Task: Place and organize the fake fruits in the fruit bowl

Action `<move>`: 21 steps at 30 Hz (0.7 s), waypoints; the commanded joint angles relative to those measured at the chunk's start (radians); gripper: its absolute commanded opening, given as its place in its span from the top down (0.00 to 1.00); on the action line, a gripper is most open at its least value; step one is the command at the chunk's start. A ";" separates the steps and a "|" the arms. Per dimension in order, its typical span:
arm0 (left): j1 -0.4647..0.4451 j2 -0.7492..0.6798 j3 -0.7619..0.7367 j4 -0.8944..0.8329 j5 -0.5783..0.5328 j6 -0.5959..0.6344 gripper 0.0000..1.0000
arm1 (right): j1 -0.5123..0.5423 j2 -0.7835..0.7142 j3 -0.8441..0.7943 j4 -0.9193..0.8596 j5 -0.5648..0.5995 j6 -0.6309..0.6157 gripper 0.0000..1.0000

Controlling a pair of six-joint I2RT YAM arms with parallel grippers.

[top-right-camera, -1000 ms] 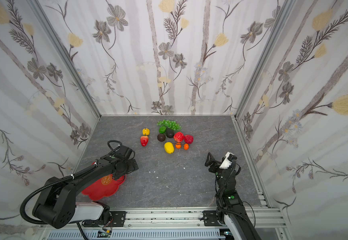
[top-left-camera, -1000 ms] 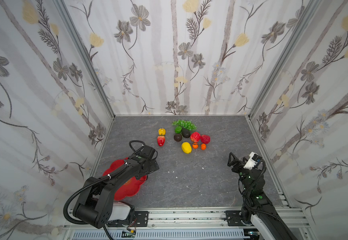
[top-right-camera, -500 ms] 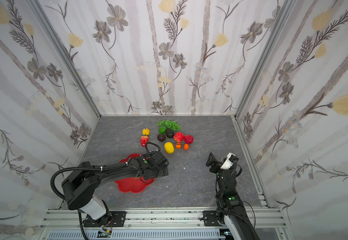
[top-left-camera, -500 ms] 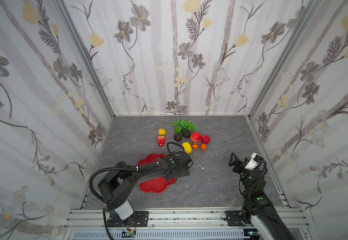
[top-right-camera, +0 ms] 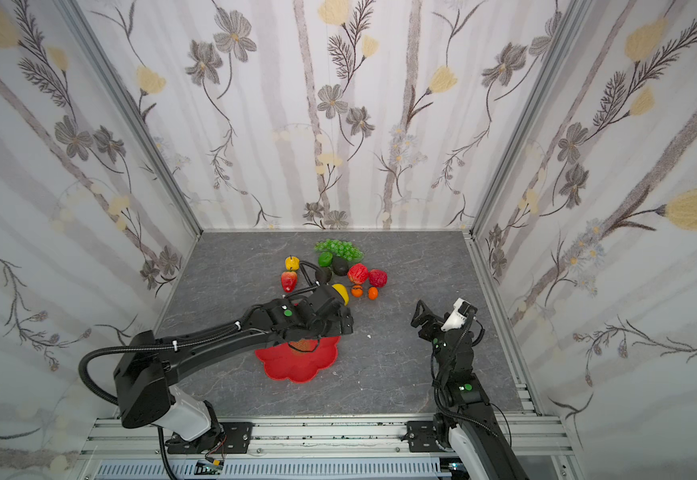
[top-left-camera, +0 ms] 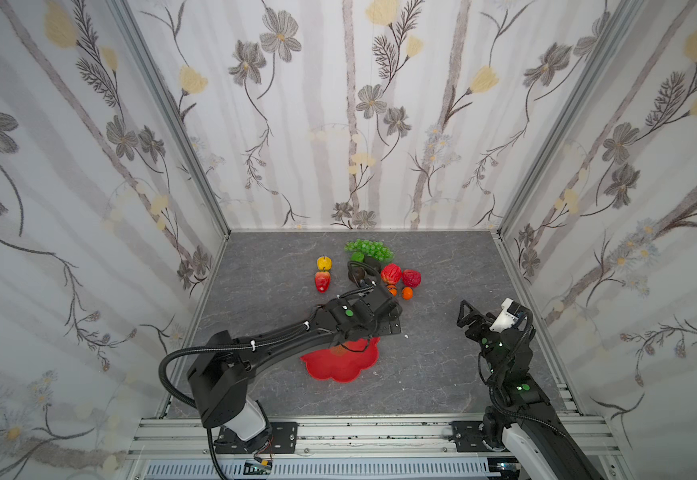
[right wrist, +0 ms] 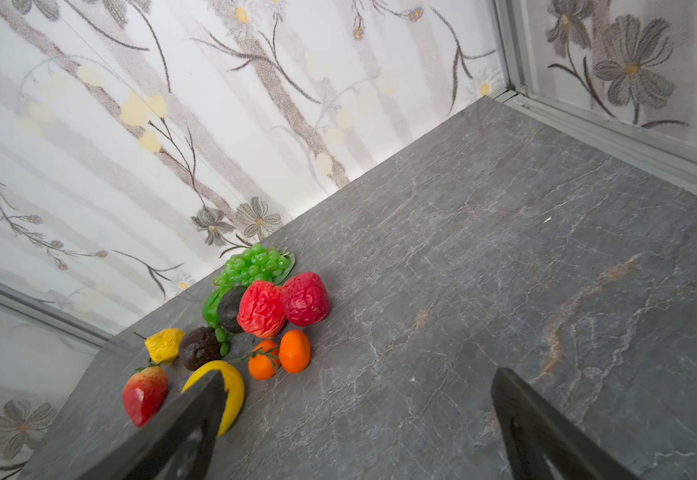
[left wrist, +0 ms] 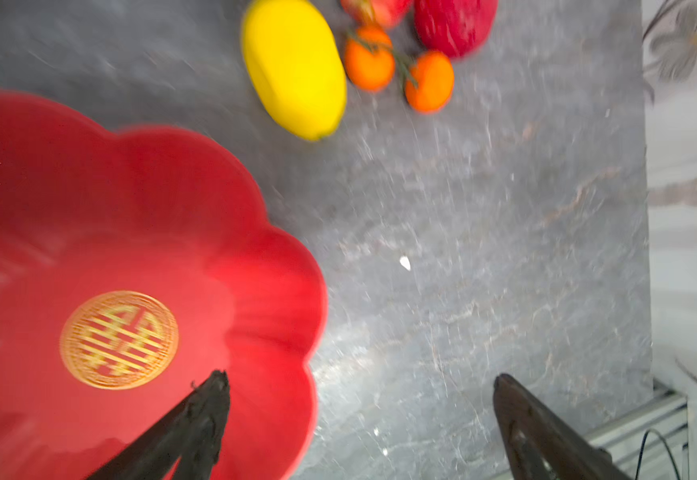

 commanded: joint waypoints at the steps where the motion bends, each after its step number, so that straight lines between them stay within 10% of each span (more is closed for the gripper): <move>1: 0.139 -0.101 -0.071 -0.084 -0.056 0.109 0.00 | 0.010 0.039 0.029 0.001 -0.077 0.077 0.00; 9: 0.576 -0.165 -0.236 0.050 0.173 0.180 0.00 | 0.115 0.191 0.037 0.102 -0.133 0.231 0.00; 21: 0.615 0.027 -0.258 0.151 0.323 0.196 0.00 | 0.392 0.463 0.105 0.228 -0.099 0.303 0.00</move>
